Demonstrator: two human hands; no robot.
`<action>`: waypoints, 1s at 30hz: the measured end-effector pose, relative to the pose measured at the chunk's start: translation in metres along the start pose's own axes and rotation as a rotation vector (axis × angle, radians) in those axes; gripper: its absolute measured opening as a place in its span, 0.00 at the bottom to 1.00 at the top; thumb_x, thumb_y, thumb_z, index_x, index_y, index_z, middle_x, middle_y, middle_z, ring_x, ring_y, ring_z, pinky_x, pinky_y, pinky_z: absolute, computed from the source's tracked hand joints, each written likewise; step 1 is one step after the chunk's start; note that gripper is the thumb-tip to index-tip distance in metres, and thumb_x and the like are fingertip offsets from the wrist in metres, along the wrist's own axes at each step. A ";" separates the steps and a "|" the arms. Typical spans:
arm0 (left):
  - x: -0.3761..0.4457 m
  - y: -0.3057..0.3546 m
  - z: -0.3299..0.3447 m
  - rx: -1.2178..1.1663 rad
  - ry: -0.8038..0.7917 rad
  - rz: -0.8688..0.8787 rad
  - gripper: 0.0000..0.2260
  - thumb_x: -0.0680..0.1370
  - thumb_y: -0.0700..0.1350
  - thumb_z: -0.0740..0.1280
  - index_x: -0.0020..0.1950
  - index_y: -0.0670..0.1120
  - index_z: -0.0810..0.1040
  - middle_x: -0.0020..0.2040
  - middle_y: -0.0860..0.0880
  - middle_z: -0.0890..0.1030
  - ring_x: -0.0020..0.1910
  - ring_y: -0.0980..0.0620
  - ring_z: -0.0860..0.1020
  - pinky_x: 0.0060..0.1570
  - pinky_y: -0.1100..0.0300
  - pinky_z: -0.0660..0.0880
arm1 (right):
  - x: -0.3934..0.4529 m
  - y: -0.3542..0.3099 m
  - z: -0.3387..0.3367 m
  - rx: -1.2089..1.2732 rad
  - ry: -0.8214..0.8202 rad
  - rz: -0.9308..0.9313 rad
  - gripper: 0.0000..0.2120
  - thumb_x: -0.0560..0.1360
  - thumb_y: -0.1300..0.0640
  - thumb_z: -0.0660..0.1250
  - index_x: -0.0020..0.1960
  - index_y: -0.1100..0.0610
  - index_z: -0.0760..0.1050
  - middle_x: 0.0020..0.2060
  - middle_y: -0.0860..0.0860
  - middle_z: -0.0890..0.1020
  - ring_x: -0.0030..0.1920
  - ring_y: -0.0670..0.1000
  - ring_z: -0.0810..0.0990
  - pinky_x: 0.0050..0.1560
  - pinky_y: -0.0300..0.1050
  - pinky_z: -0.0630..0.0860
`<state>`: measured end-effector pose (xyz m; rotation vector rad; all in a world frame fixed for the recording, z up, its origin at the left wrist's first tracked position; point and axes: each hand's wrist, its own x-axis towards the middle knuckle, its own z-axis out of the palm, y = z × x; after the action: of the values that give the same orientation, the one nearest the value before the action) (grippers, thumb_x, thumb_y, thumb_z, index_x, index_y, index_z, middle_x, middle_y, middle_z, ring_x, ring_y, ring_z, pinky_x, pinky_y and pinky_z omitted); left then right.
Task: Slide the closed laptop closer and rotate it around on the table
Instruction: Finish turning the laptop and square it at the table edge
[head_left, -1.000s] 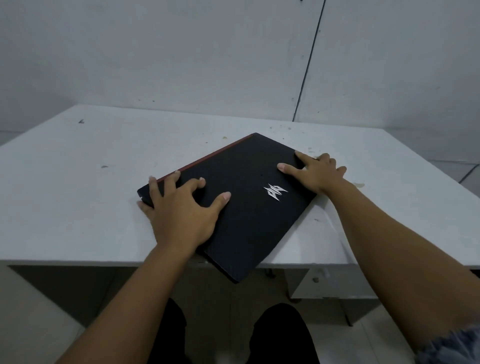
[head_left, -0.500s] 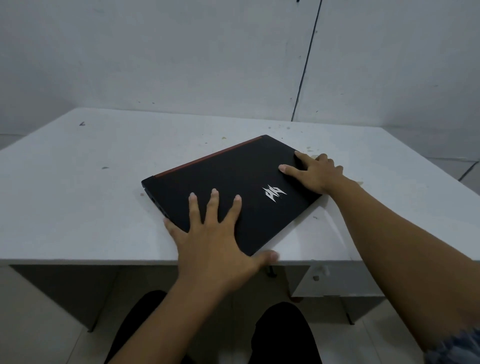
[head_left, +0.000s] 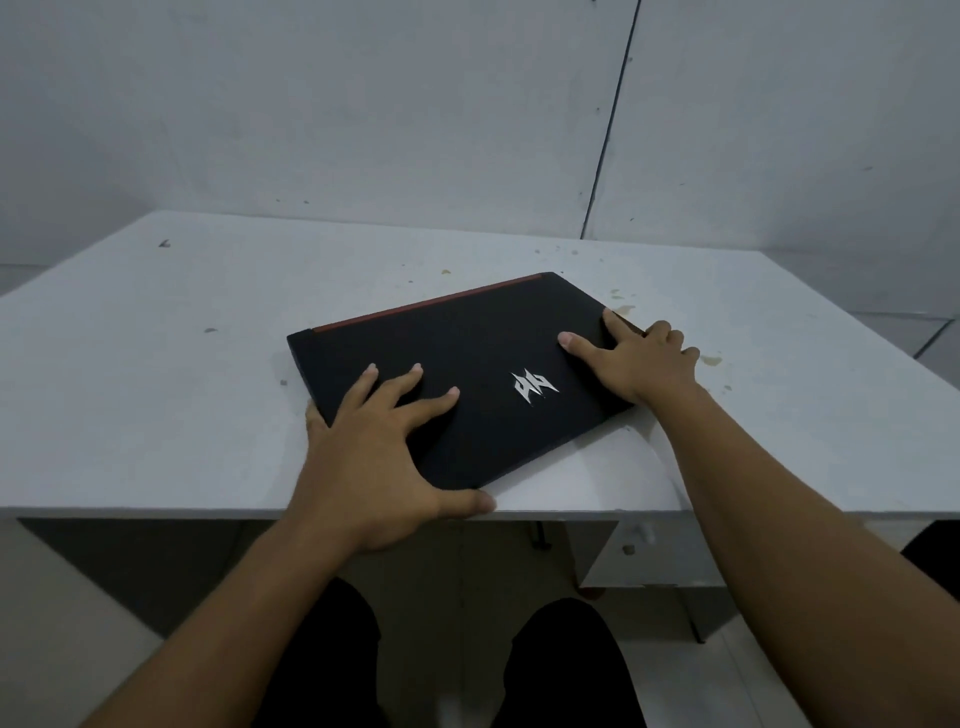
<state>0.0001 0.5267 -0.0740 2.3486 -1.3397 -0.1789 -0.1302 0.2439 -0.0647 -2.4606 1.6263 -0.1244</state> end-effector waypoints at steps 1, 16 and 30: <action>0.003 -0.008 -0.004 -0.007 -0.008 0.018 0.51 0.53 0.83 0.66 0.75 0.70 0.65 0.81 0.64 0.56 0.82 0.56 0.46 0.77 0.34 0.47 | -0.005 -0.002 0.001 0.004 -0.001 0.016 0.50 0.64 0.16 0.43 0.81 0.39 0.52 0.76 0.63 0.60 0.76 0.64 0.55 0.71 0.65 0.51; -0.006 -0.024 -0.019 -0.393 0.204 -0.320 0.50 0.57 0.85 0.63 0.75 0.64 0.70 0.85 0.52 0.46 0.82 0.46 0.51 0.77 0.41 0.58 | -0.039 -0.004 -0.005 0.064 -0.023 -0.026 0.50 0.62 0.15 0.51 0.76 0.43 0.59 0.70 0.61 0.65 0.72 0.64 0.60 0.67 0.62 0.61; 0.020 -0.038 -0.015 -0.098 0.250 -0.463 0.48 0.60 0.84 0.59 0.77 0.65 0.67 0.70 0.45 0.70 0.70 0.36 0.69 0.67 0.39 0.70 | -0.071 -0.008 -0.004 0.093 -0.070 0.046 0.53 0.62 0.14 0.46 0.81 0.36 0.45 0.72 0.63 0.62 0.73 0.65 0.61 0.68 0.60 0.63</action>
<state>0.0451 0.5309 -0.0749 2.4628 -0.6464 -0.0795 -0.1518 0.3111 -0.0570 -2.3306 1.6095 -0.1043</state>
